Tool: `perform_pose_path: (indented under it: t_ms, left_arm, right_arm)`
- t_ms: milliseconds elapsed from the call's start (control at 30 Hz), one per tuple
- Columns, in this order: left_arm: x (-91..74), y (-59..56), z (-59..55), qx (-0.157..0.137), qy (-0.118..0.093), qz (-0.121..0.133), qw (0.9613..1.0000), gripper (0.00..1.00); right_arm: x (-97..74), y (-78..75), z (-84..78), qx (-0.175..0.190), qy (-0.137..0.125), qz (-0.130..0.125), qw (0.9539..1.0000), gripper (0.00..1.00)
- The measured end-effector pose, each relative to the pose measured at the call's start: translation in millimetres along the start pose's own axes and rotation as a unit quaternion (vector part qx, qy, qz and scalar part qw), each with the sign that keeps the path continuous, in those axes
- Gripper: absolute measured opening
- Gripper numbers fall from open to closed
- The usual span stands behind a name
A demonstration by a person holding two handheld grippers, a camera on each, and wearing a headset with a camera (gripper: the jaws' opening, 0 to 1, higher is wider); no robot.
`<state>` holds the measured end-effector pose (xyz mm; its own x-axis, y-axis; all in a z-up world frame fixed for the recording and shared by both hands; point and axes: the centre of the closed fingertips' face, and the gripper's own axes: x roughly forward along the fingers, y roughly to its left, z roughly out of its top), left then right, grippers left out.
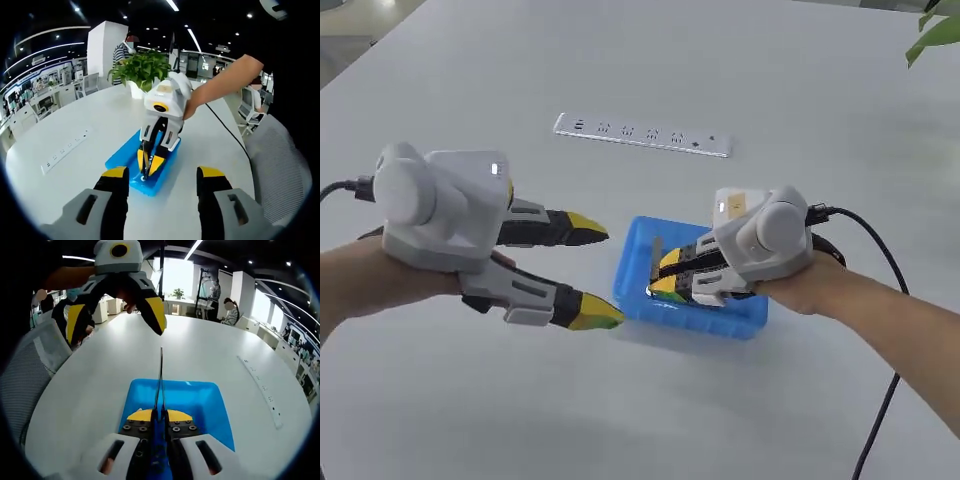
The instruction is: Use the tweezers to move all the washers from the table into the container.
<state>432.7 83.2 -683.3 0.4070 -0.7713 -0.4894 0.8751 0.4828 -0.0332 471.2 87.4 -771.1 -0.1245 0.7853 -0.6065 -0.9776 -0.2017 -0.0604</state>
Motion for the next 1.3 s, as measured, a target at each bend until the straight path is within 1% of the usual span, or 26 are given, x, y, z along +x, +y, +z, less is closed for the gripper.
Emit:
perform_pose_path:
  t_ms: [100, 167, 233, 333, 433, 500, 633, 767, 933, 1133, 1300]
  left_arm:
    - [6.9, 5.0, 6.8, 0.014, -0.001, -0.009, 0.9999, 0.52]
    - [10.8, 7.1, 9.2, 0.021, 0.002, -0.016, 0.9997, 0.49]
    - [13.9, 9.5, 9.8, 0.028, 0.006, -0.018, 0.9994, 0.45]
    - [19.2, 13.0, 10.2, 0.04, 0.011, -0.024, 0.9989, 0.37]
    - [25.1, 17.1, 8.6, 0.049, 0.019, -0.028, 0.9982, 0.31]
    - [30.5, 18.8, 7.1, 0.053, 0.023, -0.036, 0.9977, 0.29]
    - [36.7, 18.9, 4.5, 0.063, 0.033, -0.047, 0.9964, 0.23]
    - [40.6, 20.7, 2.3, 0.073, 0.04, -0.048, 0.9953, 0.16]
    - [43.3, 22.8, 0.5, 0.082, 0.043, -0.048, 0.9946, 0.08]
    - [44.7, 23.2, 1.0, 0.082, 0.042, -0.051, 0.9945, 0.06]
    - [45.8, 23.6, 2.0, 0.089, 0.042, -0.051, 0.9938, 0.06]
  right_arm:
    - [0.3, -0.1, 0.1, -0.002, 0.001, 0.001, 1.0, 0.08]
    - [0.5, -0.2, 0.1, -0.004, 0.003, 0.001, 1.0, 0.08]
    - [0.5, -0.1, 0.2, -0.005, 0.003, 0.002, 1.0, 0.08]
    - [0.4, 0.2, 0.2, -0.006, 0.004, 0.002, 1.0, 0.08]
    - [0.2, 0.3, 0.0, -0.007, 0.005, 0.003, 1.0, 0.09]
    - [0.3, 0.2, -0.1, -0.009, 0.006, 0.003, 0.9999, 0.09]
    - [0.5, 0.7, -0.2, -0.012, 0.008, 0.004, 0.9999, 0.09]
    - [0.6, 1.0, -0.3, -0.014, 0.008, 0.005, 0.9999, 0.09]
    - [0.5, 1.1, -0.8, -0.017, 0.01, 0.005, 0.9998, 0.09]
    - [0.3, 0.2, -1.6, -0.017, 0.013, 0.005, 0.9998, 0.09]
    - [-0.1, -0.1, -2.0, -0.02, 0.015, 0.005, 0.9997, 0.09]
